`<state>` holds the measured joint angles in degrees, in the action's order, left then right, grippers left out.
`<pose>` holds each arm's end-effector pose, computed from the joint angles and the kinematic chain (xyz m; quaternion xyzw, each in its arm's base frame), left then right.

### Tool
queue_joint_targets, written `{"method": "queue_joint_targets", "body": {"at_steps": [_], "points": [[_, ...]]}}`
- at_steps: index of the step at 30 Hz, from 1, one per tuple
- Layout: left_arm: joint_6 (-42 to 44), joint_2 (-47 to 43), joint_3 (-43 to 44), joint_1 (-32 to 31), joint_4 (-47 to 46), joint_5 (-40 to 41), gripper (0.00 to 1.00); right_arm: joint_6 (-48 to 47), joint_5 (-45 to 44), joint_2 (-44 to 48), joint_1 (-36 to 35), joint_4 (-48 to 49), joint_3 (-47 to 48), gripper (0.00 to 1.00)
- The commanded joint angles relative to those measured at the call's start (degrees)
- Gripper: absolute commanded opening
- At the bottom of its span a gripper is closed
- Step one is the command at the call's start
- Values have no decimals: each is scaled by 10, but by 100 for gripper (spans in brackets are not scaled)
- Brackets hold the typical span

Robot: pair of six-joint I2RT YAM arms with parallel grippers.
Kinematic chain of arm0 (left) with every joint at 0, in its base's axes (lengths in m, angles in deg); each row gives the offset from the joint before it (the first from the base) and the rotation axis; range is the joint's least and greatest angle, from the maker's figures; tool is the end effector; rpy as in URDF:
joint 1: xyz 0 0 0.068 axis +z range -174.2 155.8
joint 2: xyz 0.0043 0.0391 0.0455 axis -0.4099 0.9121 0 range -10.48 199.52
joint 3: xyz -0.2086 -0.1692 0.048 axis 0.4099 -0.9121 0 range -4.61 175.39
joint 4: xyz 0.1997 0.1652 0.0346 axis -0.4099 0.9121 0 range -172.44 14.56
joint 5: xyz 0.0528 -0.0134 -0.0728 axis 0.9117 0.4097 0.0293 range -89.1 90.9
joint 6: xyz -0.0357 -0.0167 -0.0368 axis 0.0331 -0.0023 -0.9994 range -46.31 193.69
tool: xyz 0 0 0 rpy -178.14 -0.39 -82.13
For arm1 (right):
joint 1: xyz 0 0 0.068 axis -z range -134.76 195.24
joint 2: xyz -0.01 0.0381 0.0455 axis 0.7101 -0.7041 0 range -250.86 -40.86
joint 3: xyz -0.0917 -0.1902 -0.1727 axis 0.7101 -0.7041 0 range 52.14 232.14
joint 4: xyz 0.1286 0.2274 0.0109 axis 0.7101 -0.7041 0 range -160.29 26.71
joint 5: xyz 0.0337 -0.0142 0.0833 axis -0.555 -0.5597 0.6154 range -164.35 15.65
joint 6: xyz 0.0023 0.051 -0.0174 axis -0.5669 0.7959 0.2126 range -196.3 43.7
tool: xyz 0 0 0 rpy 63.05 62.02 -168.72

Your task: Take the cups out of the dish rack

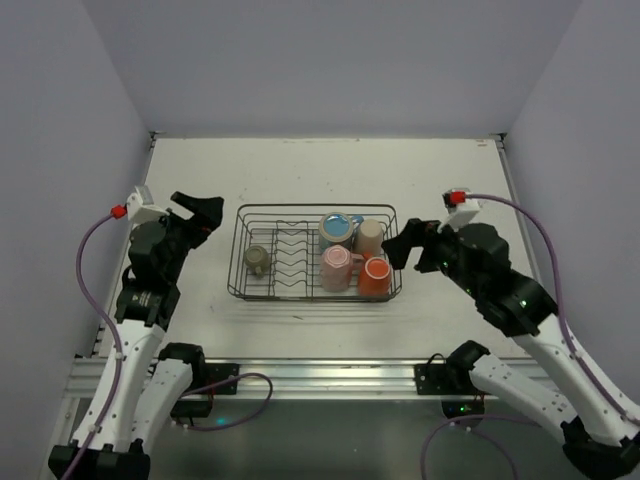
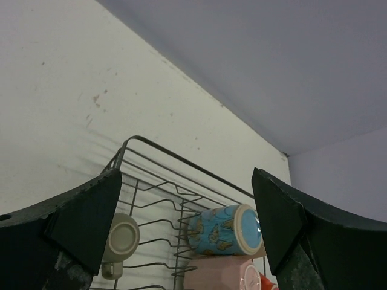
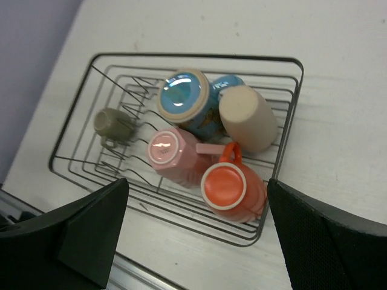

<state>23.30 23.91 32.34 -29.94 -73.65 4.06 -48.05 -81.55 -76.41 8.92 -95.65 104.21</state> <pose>0.1525 -0.0134 0.3216 -0.2998 0.6815 -0.2958 0.5985 0.1060 0.0724 0.3643 -0.0182 0.7969 0.2791 0.5355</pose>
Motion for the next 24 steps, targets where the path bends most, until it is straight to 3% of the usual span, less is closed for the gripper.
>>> {"method": "queue_joint_targets", "body": {"at_steps": [1,9,24], "points": [[21,62,58,3,70,-15,92,-14,-33,-107,0,-103,50,99],[79,130,100,2,100,-57,90,-30,-9,-274,-1,-122,94,99],[97,124,108,3,102,-54,90,-58,23,-363,-9,-123,122,91]]}}
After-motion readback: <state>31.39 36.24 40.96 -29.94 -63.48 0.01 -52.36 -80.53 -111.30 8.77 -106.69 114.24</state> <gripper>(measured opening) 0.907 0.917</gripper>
